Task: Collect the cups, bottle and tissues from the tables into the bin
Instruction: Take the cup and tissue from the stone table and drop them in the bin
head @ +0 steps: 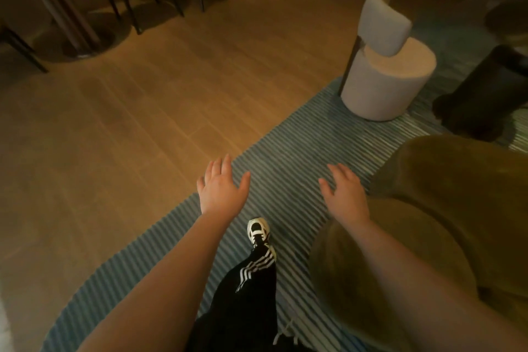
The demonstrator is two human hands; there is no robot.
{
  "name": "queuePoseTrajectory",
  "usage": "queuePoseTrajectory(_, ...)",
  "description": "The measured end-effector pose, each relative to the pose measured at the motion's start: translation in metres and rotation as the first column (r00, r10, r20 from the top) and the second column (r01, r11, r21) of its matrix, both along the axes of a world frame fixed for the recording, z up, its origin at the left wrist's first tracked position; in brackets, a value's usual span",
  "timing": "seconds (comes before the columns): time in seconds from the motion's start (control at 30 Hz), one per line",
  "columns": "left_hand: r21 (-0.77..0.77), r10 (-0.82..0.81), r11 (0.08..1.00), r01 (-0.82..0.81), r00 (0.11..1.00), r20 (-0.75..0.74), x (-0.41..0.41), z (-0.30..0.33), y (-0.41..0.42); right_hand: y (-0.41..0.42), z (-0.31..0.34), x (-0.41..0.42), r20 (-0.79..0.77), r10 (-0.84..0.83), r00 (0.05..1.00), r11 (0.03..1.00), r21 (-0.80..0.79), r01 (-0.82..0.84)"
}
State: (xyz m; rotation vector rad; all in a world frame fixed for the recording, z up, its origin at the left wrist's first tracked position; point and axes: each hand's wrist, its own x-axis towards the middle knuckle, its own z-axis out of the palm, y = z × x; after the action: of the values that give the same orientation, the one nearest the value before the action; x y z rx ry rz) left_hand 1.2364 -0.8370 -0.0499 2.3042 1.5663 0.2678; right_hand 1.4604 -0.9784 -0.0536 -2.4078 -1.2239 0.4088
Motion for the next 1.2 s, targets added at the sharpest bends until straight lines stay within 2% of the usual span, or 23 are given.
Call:
queuePoseTrajectory(0.13, 0.006, 0.006, 1.000, -0.006, 1.000, -0.015, 0.071, -0.004, 0.124, 0.124, 0.003, 0.076, -0.028, -0.008, 1.000, 1.000, -0.026, 0.007)
queuePoseTrajectory(0.27, 0.002, -0.004, 1.000, 0.004, 1.000, -0.029, 0.147, 0.018, 0.244, 0.241, 0.024, 0.147, -0.034, -0.026, 0.999, 1.000, -0.016, 0.025)
queuePoseTrajectory(0.47, 0.021, -0.052, 0.998, 0.052, 0.999, -0.008, 0.262, 0.045, 0.371, 0.364, 0.037, 0.244, -0.020, -0.061, 0.998, 0.998, -0.008, 0.061)
queuePoseTrajectory(0.67, 0.000, -0.055, 0.999, 0.055, 0.998, 0.003, 0.390, 0.018, 0.505, 0.493, 0.022, 0.377, 0.009, -0.081, 0.997, 0.997, 0.007, 0.081)
queuePoseTrajectory(0.8, 0.002, -0.026, 1.000, 0.026, 1.000, -0.006, 0.493, 0.007, 0.607, 0.605, 0.014, 0.489, 0.052, -0.016, 0.999, 0.999, -0.032, 0.018)
queuePoseTrajectory(0.93, -0.001, 0.036, 0.999, -0.036, 0.999, 0.011, 0.587, 0.020, 0.704, 0.714, 0.026, 0.589, 0.078, 0.039, 0.996, 0.995, -0.098, -0.032)
queuePoseTrajectory(1.2, 0.006, 0.072, 0.997, -0.072, 0.997, 0.032, 0.716, 0.042, 0.869, 0.899, 0.049, 0.719, 0.059, 0.077, 0.995, 0.995, -0.075, -0.073)
